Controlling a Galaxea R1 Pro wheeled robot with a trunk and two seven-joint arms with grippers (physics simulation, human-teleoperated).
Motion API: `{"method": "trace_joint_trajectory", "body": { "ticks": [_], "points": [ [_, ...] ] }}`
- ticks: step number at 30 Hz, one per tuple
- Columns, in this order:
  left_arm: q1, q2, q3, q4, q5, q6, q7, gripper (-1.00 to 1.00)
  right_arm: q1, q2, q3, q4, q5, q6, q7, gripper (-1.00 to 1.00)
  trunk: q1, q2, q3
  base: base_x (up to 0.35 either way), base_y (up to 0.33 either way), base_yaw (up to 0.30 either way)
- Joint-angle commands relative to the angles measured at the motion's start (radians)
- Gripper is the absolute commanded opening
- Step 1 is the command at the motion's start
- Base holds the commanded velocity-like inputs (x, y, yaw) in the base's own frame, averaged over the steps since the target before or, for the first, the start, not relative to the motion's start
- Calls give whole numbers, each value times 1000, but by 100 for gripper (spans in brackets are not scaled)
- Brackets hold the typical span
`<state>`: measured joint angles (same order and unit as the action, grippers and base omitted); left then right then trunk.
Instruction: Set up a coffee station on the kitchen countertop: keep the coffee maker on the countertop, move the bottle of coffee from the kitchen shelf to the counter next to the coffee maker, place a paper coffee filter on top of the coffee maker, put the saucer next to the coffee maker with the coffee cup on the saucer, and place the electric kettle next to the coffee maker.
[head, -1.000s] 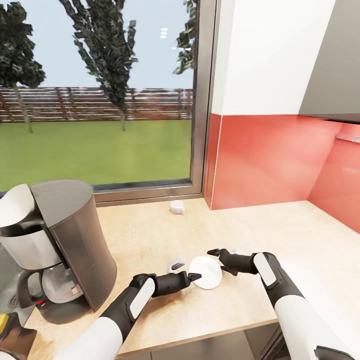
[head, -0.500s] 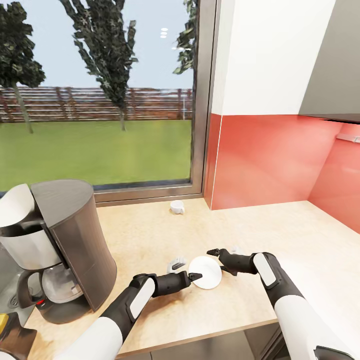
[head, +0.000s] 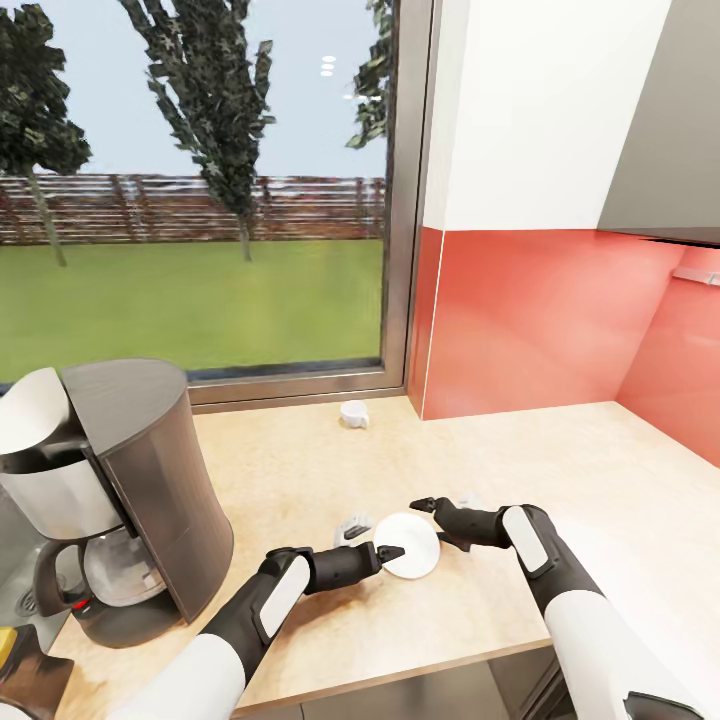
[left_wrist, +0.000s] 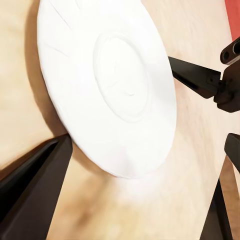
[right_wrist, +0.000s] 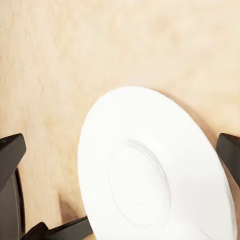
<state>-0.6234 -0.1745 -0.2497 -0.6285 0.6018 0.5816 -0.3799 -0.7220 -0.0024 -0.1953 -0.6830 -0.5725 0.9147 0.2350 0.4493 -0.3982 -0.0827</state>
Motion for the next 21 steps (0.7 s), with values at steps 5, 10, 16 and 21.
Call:
{"method": "trace_joint_trajectory", "body": {
  "ticks": [5,10,16,21],
  "points": [
    [-1,0,0,0,-1,4,1,100,0,1,-3,1,19,6,7,100,1,-2,-3,0,0,0],
    [-1,0,0,1,-1,4,1,100,0,2,-3,7,19,6,7,100,1,-2,-3,0,0,0],
    [-1,0,0,1,-1,4,1,100,0,23,-3,19,19,6,7,100,1,-2,-3,0,0,0],
    [-1,0,0,1,-1,4,1,100,0,31,-3,21,20,6,7,100,1,-2,-3,0,0,0]
  ]
}}
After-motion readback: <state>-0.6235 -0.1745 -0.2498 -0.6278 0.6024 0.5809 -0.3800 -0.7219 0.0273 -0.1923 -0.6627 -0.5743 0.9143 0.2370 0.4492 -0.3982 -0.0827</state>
